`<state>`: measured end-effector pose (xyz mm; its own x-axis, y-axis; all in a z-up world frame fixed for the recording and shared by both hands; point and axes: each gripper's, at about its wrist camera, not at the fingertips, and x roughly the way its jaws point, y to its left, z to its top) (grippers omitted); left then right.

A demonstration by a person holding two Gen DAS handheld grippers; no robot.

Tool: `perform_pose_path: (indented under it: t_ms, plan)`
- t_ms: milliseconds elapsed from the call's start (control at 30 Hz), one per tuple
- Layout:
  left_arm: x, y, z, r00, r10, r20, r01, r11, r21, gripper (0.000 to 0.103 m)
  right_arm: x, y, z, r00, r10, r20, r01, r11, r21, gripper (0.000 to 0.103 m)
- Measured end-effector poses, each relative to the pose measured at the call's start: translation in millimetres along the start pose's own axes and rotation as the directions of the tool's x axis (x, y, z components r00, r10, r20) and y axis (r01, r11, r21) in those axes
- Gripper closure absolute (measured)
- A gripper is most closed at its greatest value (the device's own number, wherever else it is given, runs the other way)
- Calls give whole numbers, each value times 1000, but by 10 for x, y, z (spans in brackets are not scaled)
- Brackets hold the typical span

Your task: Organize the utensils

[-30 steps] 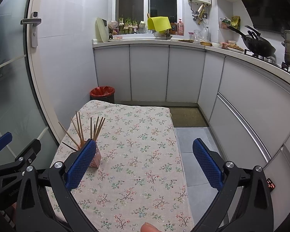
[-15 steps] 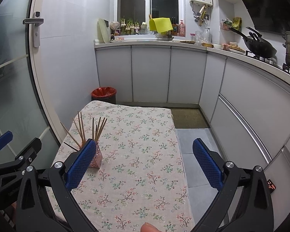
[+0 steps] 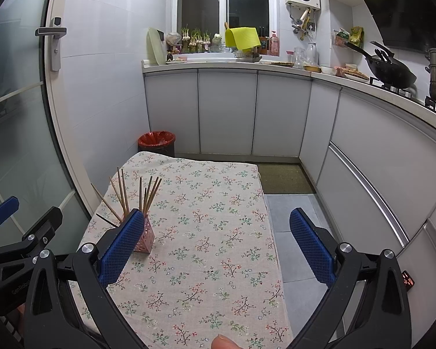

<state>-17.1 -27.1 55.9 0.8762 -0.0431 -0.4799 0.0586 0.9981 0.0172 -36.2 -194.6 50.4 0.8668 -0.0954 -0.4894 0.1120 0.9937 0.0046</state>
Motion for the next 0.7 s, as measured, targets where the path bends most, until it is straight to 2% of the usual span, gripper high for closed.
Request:
perform_pose_path:
  t_ms: [700]
  plan:
    - [58,61,44,1000,-6,-8,6,1000,-9,7,-14,7,12,1000,6,2,-6,1000,-4,7]
